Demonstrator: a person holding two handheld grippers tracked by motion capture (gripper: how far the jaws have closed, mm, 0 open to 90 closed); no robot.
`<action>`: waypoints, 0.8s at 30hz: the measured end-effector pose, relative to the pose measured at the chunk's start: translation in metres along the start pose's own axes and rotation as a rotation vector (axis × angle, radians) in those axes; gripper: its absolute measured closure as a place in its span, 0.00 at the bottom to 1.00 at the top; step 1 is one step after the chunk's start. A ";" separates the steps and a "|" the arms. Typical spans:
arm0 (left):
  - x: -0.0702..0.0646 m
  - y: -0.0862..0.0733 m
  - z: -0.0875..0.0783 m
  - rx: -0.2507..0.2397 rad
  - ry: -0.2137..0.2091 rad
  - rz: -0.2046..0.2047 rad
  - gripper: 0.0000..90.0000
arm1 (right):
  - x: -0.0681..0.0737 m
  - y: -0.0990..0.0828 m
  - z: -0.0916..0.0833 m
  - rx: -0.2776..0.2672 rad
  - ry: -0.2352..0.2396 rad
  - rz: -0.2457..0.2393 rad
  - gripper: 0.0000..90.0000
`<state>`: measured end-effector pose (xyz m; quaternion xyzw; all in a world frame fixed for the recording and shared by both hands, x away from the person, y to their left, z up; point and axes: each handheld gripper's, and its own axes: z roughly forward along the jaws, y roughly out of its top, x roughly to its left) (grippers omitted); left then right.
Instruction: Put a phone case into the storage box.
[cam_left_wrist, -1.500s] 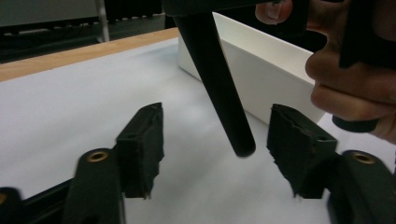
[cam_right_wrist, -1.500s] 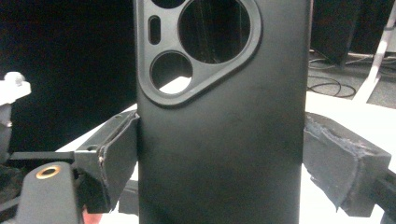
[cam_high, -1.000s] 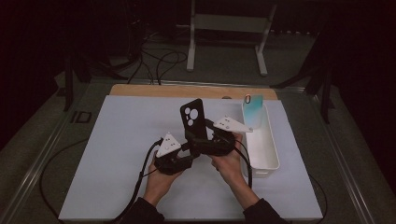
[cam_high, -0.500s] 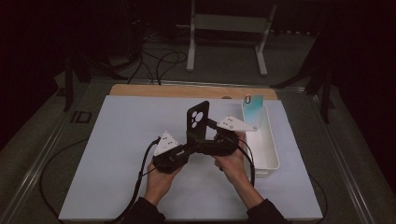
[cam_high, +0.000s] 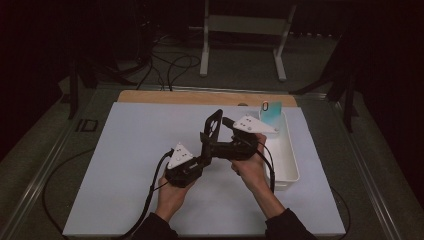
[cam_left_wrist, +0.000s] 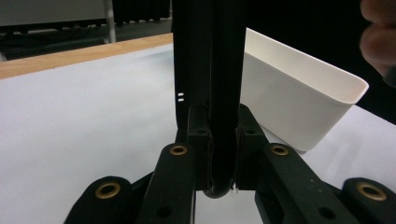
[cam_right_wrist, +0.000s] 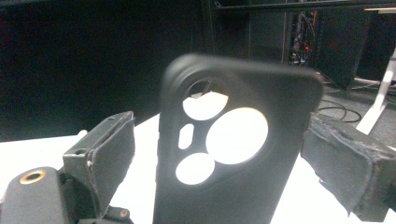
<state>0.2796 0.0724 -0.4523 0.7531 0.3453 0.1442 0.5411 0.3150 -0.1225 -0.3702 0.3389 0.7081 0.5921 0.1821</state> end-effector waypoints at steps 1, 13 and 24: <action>0.000 0.000 0.000 -0.001 -0.003 0.001 0.90 | -0.002 0.002 0.000 -0.001 0.000 0.002 0.11; -0.001 -0.004 0.000 -0.010 -0.043 0.013 0.90 | -0.017 0.007 0.006 0.018 0.074 0.048 0.14; -0.001 -0.005 0.002 -0.002 -0.031 0.010 0.89 | -0.012 0.008 0.004 0.019 0.054 0.011 0.16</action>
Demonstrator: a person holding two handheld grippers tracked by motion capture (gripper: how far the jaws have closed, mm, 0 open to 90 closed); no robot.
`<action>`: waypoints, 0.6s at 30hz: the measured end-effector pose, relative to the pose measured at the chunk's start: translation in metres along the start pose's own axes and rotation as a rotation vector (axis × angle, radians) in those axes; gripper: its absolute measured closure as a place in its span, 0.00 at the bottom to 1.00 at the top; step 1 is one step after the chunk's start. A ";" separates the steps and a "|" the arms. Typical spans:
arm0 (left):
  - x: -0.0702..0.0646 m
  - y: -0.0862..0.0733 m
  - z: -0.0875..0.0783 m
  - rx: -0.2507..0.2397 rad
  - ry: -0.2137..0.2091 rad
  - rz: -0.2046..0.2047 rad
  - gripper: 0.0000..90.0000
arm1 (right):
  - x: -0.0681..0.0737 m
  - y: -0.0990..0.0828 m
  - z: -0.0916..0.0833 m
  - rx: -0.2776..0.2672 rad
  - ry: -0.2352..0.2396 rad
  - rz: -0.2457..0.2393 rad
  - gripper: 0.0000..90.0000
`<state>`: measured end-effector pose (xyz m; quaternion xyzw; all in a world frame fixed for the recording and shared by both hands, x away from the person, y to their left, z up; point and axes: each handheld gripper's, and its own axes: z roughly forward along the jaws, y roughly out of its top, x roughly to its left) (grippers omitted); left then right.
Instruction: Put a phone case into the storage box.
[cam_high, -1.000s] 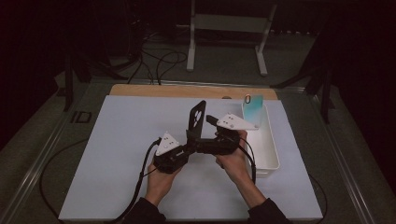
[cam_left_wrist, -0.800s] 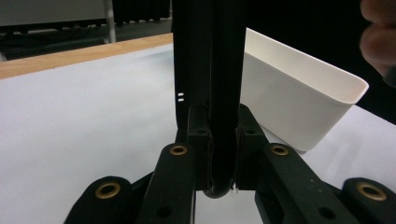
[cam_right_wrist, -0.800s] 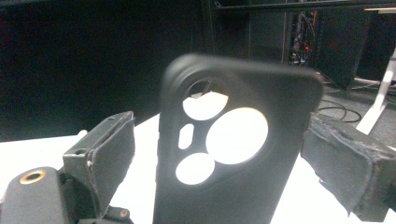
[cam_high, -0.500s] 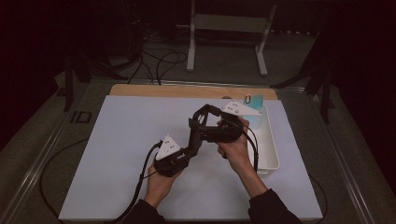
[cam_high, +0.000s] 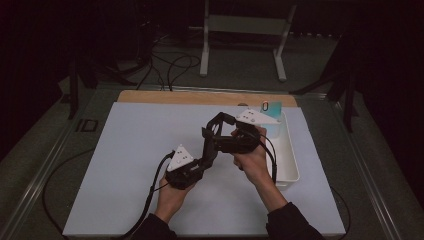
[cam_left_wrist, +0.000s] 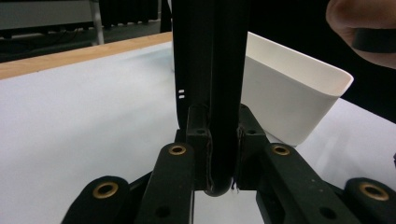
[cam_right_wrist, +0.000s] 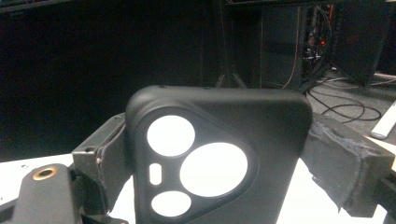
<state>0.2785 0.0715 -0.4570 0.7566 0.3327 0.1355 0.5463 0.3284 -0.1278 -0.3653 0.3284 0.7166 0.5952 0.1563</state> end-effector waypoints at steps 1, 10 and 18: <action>0.000 0.000 0.000 -0.001 0.001 0.000 0.88 | 0.000 0.000 0.000 0.000 0.000 -0.004 0.16; 0.005 0.000 -0.013 -0.004 0.082 -0.009 0.39 | -0.006 0.001 -0.003 -0.009 -0.045 0.011 0.17; 0.018 -0.006 -0.037 -0.014 0.168 -0.031 0.15 | -0.015 0.001 -0.004 -0.002 -0.071 0.031 0.16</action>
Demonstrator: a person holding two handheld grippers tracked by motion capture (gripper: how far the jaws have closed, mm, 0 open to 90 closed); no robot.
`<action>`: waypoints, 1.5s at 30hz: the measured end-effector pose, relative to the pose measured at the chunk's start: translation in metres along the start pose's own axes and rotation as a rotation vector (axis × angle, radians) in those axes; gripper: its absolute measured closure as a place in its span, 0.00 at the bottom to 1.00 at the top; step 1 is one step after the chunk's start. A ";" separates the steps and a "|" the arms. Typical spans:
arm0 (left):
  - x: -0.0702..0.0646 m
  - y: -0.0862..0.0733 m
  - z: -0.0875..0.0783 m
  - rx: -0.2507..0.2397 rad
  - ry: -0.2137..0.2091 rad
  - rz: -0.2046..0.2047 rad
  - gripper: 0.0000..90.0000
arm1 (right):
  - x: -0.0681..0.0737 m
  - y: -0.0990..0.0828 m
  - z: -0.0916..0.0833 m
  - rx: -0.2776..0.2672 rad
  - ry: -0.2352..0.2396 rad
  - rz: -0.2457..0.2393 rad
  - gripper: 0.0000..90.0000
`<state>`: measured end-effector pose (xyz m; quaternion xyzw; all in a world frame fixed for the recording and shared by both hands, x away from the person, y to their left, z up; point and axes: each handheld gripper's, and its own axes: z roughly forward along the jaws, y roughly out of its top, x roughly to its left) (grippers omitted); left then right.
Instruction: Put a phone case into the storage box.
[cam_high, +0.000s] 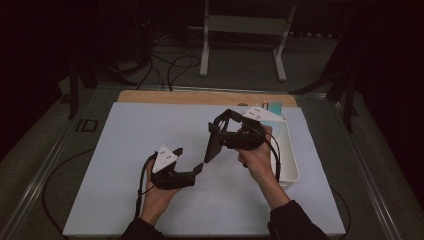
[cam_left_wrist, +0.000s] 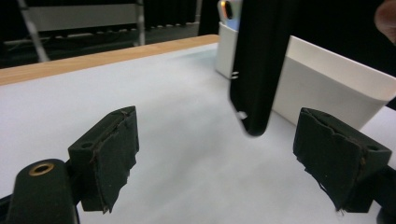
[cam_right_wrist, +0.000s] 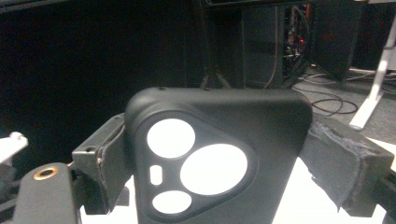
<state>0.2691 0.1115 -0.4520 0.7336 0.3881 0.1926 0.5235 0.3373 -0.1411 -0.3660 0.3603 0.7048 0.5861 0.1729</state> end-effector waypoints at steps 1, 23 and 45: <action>0.002 -0.001 -0.002 0.005 0.017 0.000 0.14 | -0.001 0.000 0.000 0.002 -0.004 0.000 0.16; 0.046 -0.022 -0.052 0.058 0.176 0.034 0.01 | -0.013 0.005 -0.004 0.005 -0.053 -0.006 0.16; 0.085 -0.054 -0.092 0.049 0.313 0.007 0.01 | -0.019 0.005 -0.005 0.010 -0.081 -0.013 0.16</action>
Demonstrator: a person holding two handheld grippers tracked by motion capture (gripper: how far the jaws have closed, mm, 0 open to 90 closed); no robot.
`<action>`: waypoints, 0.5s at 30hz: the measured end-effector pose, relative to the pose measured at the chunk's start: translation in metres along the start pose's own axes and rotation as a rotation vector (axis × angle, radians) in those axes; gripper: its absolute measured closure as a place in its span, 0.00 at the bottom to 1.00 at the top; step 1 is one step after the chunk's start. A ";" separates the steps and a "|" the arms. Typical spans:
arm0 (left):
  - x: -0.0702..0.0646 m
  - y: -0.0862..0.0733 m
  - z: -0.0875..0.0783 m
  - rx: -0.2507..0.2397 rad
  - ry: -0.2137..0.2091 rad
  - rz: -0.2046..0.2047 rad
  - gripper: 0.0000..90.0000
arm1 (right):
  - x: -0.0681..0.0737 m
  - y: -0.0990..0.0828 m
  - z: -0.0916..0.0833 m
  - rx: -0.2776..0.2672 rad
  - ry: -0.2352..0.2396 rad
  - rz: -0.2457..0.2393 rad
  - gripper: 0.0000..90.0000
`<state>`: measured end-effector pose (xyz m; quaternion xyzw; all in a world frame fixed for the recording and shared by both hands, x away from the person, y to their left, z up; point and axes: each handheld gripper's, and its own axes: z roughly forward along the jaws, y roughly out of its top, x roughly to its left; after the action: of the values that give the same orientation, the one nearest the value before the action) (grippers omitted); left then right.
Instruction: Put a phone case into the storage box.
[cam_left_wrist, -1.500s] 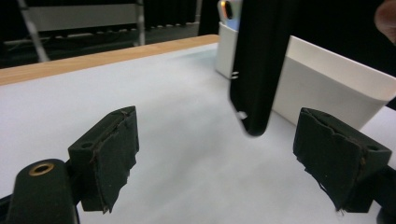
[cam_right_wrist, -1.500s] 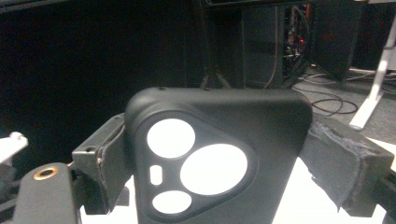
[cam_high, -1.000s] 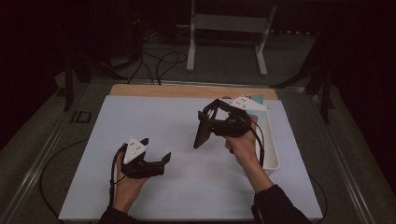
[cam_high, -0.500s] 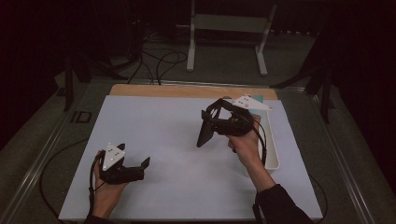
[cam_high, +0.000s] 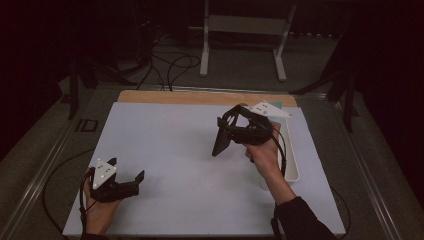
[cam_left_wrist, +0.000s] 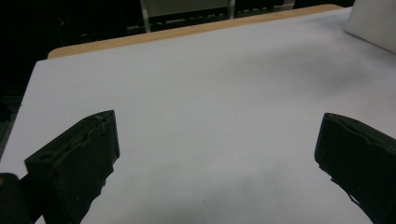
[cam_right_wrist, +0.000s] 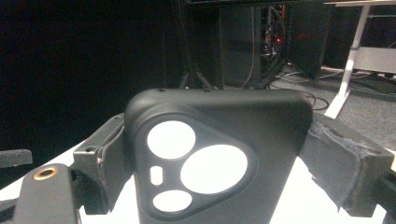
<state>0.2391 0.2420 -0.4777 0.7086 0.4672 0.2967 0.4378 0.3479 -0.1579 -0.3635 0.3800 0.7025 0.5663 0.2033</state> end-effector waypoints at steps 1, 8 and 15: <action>0.001 -0.001 0.000 -0.005 -0.002 0.002 0.01 | 0.000 0.000 0.000 0.000 -0.003 0.001 0.16; 0.003 -0.008 0.003 -0.025 -0.009 0.027 0.01 | -0.004 0.000 -0.001 -0.003 -0.014 -0.001 0.16; 0.006 -0.011 0.003 -0.027 -0.011 0.023 0.01 | -0.007 0.000 0.000 -0.003 -0.023 0.001 0.16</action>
<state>0.2392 0.2484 -0.4884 0.7096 0.4523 0.3041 0.4465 0.3517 -0.1632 -0.3643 0.3866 0.6992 0.5628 0.2118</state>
